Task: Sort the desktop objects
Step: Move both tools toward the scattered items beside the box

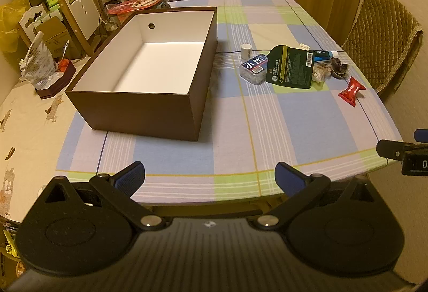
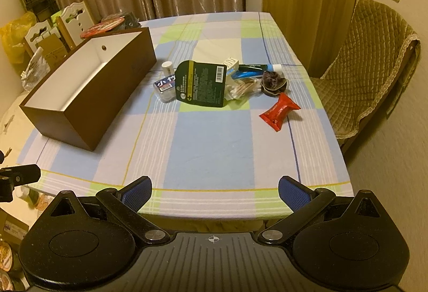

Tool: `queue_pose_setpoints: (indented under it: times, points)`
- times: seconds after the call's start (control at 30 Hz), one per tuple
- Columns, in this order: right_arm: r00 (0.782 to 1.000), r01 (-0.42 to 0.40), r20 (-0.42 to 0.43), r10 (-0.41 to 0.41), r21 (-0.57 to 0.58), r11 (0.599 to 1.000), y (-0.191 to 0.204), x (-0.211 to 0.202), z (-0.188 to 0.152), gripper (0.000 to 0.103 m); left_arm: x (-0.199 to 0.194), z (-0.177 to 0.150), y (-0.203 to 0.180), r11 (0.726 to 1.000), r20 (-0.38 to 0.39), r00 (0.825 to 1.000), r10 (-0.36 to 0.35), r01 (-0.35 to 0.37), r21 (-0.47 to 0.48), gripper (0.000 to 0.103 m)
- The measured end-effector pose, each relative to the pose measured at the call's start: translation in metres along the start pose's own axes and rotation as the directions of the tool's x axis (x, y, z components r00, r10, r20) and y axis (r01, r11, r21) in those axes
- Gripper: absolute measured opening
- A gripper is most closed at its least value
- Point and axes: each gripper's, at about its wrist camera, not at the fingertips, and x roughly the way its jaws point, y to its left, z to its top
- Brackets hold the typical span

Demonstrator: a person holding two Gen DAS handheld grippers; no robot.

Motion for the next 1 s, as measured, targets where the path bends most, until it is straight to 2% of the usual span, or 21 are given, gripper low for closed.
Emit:
queue_pose_setpoints:
  times: [0.5, 1.0]
  points:
    - [1.000, 0.007, -0.003, -0.007, -0.013, 1.000, 0.010, 0.002, 0.002, 0.103, 0.003, -0.003, 0.010, 1.000, -0.007, 1.000, -0.010, 0.010, -0.006, 0.102]
    - [0.999, 0.032, -0.021, -0.033, -0.011, 0.999, 0.014, 0.005, 0.002, 0.103, 0.010, -0.003, 0.011, 0.995, -0.004, 0.995, -0.096, 0.096, 0.018, 0.102]
